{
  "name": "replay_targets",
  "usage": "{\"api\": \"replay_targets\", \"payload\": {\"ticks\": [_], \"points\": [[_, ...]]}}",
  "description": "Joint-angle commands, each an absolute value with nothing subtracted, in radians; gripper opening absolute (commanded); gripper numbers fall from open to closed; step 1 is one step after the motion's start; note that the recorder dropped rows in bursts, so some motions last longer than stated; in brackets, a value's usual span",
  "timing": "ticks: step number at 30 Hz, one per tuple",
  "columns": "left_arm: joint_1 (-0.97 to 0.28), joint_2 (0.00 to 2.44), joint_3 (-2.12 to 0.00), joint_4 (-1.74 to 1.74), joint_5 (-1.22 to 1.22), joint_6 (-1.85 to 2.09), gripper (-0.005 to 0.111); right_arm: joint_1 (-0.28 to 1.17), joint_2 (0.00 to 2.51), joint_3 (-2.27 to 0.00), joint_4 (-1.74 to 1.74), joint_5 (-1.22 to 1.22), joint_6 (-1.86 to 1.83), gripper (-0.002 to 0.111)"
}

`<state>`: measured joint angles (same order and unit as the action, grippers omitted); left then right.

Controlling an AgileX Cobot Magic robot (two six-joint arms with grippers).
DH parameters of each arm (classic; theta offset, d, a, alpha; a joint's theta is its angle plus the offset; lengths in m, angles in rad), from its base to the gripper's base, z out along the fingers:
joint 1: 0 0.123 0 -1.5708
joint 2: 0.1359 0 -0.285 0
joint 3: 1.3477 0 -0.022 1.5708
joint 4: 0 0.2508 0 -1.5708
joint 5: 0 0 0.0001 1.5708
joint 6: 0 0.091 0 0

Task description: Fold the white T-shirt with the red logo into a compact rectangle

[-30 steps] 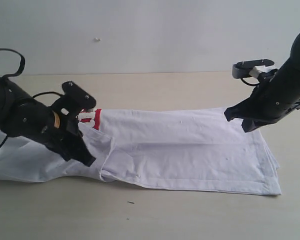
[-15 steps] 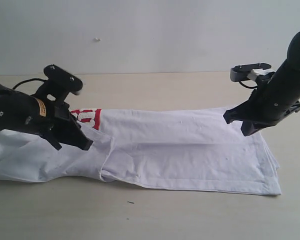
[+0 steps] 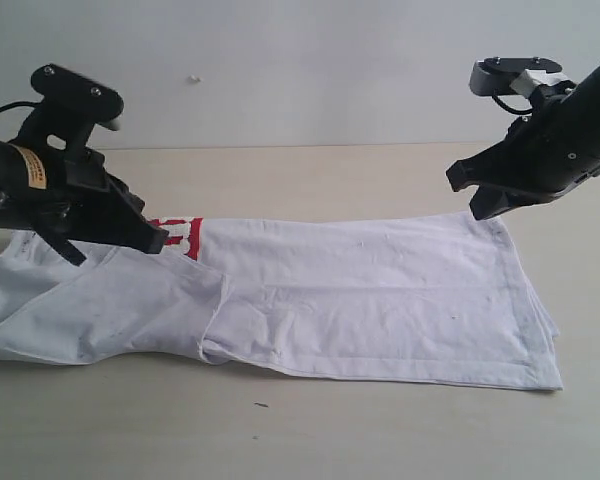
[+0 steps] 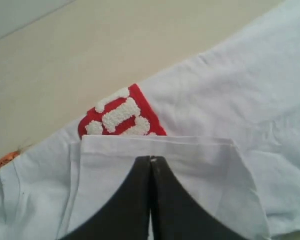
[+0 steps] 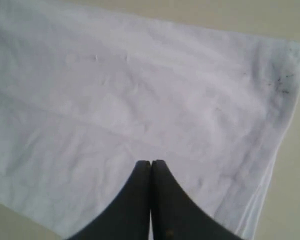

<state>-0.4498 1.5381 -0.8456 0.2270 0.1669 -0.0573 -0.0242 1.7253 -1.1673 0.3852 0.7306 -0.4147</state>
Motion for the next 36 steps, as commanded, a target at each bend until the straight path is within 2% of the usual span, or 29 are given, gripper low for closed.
{"api": "replay_targets", "payload": {"ticks": [1,6,13,18,24,31,36], "points": [[-0.377,1.482,-0.78,0.223,0.177,-0.15,0.0,-0.024,1.716,-1.174,0.392,0.757,-0.426,0.0],[-0.161,1.474,-0.756,0.189,0.336,-0.3,0.003,-0.024,1.716,-1.174,0.467,0.75,-0.469,0.0],[0.002,1.482,-0.756,0.091,0.364,-0.257,0.038,-0.024,1.716,-1.174,0.52,0.762,-0.511,0.0],[0.08,1.54,-0.778,0.024,0.373,-0.236,0.041,-0.024,1.716,-1.174,0.52,0.748,-0.513,0.0],[0.13,1.674,-0.88,-0.19,0.424,-0.029,0.042,-0.024,1.718,-1.174,0.52,0.735,-0.515,0.0],[0.172,1.828,-0.991,-0.396,0.431,0.176,0.059,-0.024,1.753,-1.174,0.518,0.731,-0.515,0.0],[0.204,1.934,-1.052,-0.433,0.442,0.188,0.06,-0.024,1.757,-1.174,0.514,0.706,-0.547,0.0]]}}
